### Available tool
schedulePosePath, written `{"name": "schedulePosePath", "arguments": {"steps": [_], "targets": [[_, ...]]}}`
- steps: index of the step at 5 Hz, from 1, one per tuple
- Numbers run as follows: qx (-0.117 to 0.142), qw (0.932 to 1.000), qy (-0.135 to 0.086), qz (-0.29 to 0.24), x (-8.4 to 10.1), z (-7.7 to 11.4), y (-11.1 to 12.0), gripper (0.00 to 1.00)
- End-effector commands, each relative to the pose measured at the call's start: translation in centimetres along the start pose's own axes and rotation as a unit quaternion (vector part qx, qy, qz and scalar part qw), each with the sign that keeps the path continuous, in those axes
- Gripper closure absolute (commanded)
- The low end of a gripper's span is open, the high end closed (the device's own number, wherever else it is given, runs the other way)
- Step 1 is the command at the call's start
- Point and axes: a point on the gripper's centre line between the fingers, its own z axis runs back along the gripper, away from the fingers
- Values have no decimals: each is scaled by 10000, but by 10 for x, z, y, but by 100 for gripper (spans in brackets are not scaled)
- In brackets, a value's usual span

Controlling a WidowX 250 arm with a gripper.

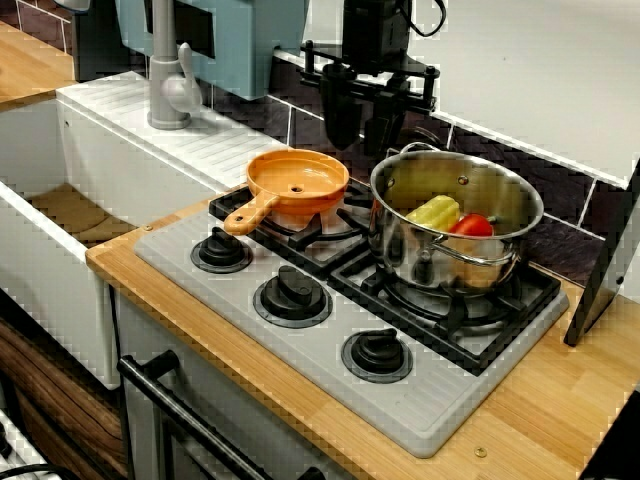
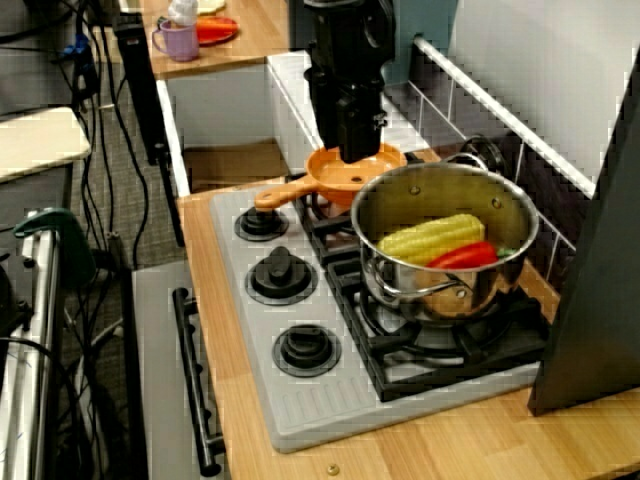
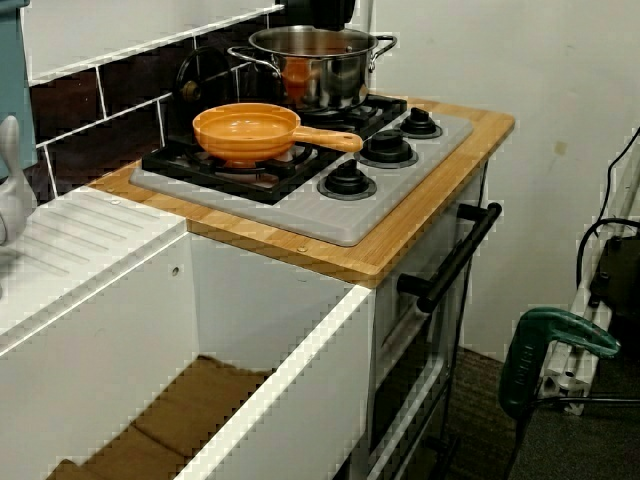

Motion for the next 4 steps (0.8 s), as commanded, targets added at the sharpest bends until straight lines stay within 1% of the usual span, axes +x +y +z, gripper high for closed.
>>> {"name": "schedulePosePath", "arguments": {"steps": [1, 2, 3, 4], "targets": [[-115, 9991, -403, -48, -12, 41, 10, 0], [-110, 9990, -434, -49, -18, 50, 15, 0], [-107, 9990, -431, -43, -21, 56, 21, 0], [-102, 9989, -440, -115, -24, 59, 22, 0]]}}
